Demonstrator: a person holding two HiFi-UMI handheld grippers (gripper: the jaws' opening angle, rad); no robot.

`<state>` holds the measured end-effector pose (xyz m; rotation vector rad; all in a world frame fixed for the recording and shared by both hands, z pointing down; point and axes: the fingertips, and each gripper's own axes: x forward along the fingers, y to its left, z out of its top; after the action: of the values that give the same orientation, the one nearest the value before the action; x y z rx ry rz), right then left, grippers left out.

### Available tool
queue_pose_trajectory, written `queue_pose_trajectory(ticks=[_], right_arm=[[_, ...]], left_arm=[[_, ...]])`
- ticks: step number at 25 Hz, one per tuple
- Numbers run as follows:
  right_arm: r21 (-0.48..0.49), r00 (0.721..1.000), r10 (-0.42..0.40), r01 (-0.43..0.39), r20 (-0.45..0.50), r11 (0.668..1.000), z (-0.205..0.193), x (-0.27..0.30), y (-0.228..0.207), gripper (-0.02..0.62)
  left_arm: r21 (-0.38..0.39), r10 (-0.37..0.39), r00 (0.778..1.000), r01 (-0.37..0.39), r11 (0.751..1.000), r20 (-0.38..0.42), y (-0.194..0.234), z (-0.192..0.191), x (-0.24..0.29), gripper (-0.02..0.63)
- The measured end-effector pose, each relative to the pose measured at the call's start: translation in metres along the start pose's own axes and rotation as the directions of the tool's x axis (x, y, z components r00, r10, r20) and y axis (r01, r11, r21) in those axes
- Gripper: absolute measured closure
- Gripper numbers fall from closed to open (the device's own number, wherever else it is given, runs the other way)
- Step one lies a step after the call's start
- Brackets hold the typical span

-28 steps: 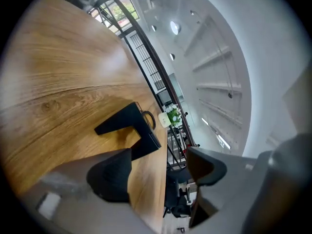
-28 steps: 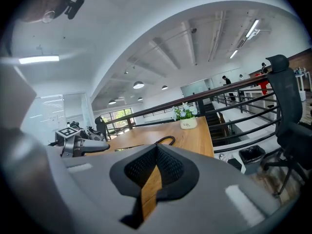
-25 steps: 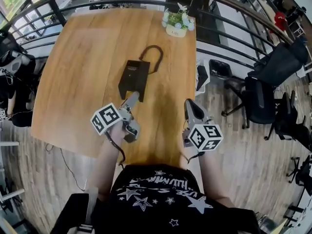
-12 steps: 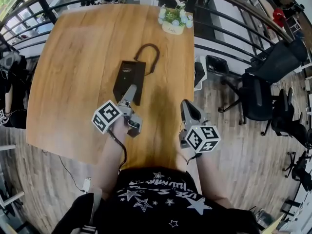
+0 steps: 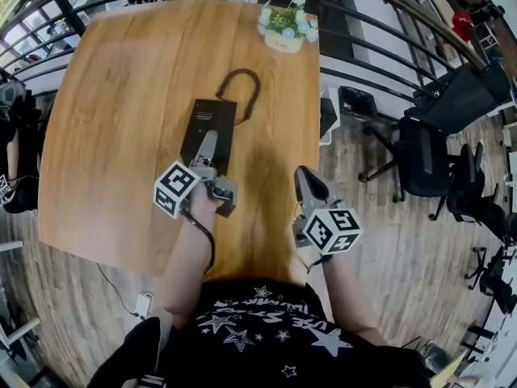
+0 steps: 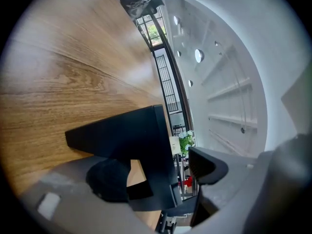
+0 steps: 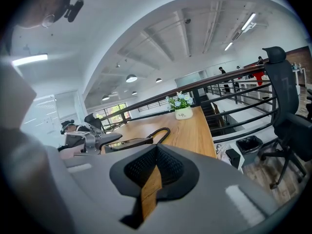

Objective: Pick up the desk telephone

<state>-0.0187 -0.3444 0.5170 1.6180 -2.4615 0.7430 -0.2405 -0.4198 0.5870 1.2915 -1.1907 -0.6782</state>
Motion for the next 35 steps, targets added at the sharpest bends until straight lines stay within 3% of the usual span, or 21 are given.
queue_pose_trajectory(ticks=[4, 7, 12, 24, 35], right_arm=[[0.006, 1.0, 0.002, -0.002, -0.002, 1.0, -0.001, 0.001, -0.002, 0.596], [-0.002, 1.0, 0.01, -0.01, -0.004, 1.0, -0.001, 0.004, -0.001, 0.595], [-0.007, 1.0, 0.023, -0.023, -0.007, 1.0, -0.003, 0.005, 0.001, 0.595], [-0.017, 0.999, 0.046, -0.045, 0.01, 0.999, 0.006, -0.004, 0.008, 0.595], [-0.038, 0.993, 0.116, -0.115, 0.023, 0.993, 0.011, -0.015, 0.026, 0.595]], left_arm=[[0.008, 0.044, 0.999, -0.044, 0.999, 0.012, 0.005, 0.0, 0.002, 0.225], [0.022, 0.104, 0.995, -0.104, 0.994, 0.012, 0.014, -0.001, 0.002, 0.316], [0.002, 0.123, 0.992, -0.123, 0.992, 0.027, 0.018, 0.001, 0.002, 0.337], [0.017, 0.091, 0.996, -0.091, 0.996, 0.0, 0.008, -0.002, -0.014, 0.397], [0.098, -0.045, 0.993, 0.055, 0.994, -0.106, -0.014, -0.026, -0.063, 0.399]])
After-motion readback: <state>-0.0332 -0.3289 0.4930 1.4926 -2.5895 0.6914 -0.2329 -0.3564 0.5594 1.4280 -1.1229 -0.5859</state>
